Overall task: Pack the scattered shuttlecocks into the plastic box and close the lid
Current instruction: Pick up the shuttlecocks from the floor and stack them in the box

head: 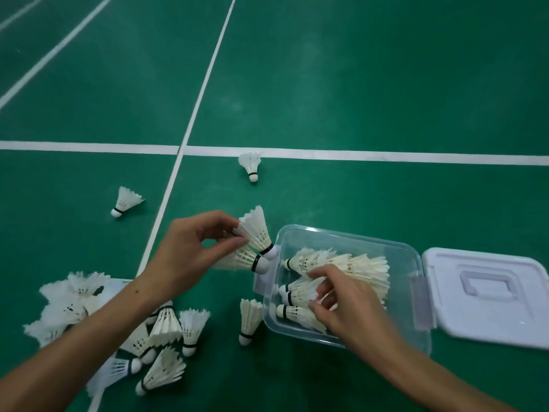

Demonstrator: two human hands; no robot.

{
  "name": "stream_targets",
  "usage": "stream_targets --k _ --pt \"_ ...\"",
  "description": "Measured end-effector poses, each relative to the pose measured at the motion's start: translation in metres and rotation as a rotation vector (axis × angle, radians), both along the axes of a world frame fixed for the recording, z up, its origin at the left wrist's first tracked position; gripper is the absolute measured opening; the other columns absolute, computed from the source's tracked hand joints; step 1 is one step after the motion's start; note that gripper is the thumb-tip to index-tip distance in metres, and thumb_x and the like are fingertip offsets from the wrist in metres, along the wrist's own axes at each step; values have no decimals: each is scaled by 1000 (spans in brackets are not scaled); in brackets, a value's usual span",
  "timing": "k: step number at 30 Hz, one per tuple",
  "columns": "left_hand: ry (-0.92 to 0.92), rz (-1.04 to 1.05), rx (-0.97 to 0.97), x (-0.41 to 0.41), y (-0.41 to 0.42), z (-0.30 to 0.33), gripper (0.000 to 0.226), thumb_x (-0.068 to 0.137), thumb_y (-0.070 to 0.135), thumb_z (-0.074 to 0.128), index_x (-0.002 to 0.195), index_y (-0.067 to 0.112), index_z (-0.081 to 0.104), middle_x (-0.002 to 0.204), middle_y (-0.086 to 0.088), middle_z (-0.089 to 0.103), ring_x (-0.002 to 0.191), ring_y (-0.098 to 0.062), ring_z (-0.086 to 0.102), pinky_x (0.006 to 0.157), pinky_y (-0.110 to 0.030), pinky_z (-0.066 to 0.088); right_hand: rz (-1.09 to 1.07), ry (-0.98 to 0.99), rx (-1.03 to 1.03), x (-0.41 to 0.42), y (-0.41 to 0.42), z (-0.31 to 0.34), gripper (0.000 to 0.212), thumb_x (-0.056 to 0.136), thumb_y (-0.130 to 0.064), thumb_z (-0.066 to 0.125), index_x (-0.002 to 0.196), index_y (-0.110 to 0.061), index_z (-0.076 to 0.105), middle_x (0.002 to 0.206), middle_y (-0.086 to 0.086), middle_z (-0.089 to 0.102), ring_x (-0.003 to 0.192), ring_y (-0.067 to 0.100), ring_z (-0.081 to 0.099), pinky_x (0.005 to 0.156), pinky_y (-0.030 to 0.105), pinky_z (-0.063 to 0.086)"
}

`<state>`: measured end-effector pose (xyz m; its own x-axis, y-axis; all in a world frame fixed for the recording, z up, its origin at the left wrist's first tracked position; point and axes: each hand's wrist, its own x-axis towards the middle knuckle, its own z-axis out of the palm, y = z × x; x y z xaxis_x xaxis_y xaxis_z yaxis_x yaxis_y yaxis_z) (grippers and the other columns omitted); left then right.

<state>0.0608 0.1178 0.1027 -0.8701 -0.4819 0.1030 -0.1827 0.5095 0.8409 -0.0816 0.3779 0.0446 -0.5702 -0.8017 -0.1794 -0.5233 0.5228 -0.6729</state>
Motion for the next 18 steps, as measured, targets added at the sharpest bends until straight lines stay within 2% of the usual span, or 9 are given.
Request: stream_targets --k 3,7,13,16,18 --pt "5 0 -21 -2 3 0 22 79 28 84 97 18 75 88 12 78 84 -9 76 81 -19 59 -1 3 51 -1 -13 -14 49 92 -23 81 134 -31 57 92 -17 63 83 0 65 77 16 55" --pt "11 -46 -100 -3 10 0 18 80 30 82 91 17 77 83 13 76 78 -9 73 76 -14 55 -42 2 72 -8 -22 -28 48 90 -22 83 131 -25 59 91 -13 66 85 2 64 79 22 56" --pt "14 -242 -199 -10 14 -6 10 88 23 79 94 15 82 93 11 75 84 -14 72 74 -35 58 -41 -36 52 -5 -22 -38 55 84 -32 88 132 -28 59 87 -14 68 82 1 65 80 23 58" --pt "-1 -335 -227 -16 16 -4 8 91 21 77 96 17 83 95 12 74 85 -7 72 74 -32 58 -56 -160 41 -10 -16 -32 66 78 -37 91 135 -32 57 90 -13 71 86 0 67 83 24 59" --pt "-18 -386 -247 -20 16 -3 9 94 22 76 99 19 82 95 13 74 83 -5 71 72 -31 58 -79 -215 15 -15 -8 -25 66 77 -39 92 134 -30 59 93 -12 73 88 -1 70 86 26 61"
